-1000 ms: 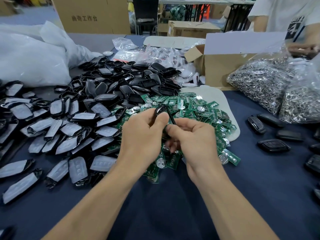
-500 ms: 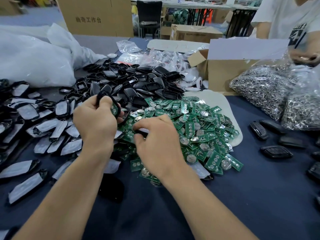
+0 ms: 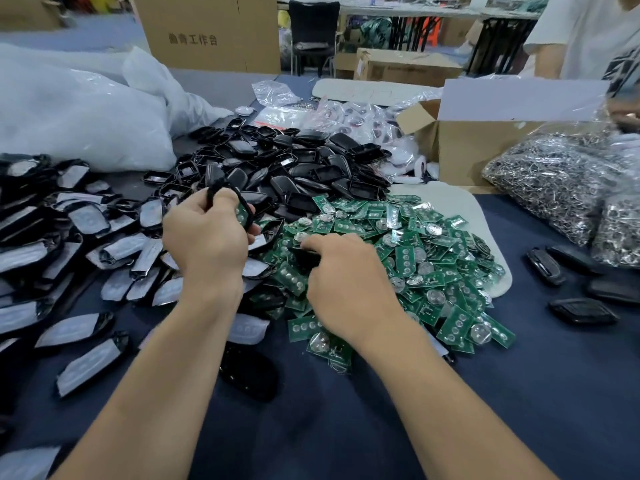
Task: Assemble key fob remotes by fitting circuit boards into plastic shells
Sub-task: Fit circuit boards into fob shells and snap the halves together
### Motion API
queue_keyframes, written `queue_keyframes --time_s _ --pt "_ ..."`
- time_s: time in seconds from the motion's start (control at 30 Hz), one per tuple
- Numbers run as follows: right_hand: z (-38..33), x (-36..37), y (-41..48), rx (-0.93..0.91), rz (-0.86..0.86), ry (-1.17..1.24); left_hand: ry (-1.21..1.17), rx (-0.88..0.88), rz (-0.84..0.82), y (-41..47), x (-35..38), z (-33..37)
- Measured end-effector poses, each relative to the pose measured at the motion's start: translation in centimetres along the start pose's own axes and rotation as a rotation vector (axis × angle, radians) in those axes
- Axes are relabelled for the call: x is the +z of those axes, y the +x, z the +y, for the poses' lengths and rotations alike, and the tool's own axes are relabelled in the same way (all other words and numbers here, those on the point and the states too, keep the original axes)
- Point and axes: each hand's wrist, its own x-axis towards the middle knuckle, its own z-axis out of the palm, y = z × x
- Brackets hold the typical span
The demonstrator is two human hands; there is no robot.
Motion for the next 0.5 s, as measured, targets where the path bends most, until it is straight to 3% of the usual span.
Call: queue_keyframes --time_s 0.1,0.27,0.5 --pt "0.9 -0.1 -0.3 0.025 0.066 0.114 0.024 -0.021 -0.062 -1.2 0.5 -0.4" --pt "3.2 -1.7 -1.7 0.234 0.224 0.659 0.010 -0.030 -0.245 -3.5 1.5 -0.4" --pt "6.1 -3.5 -4.1 0.410 0.174 1.188 0.062 -0.050 -0.639 -7.4 2.8 -0.8"
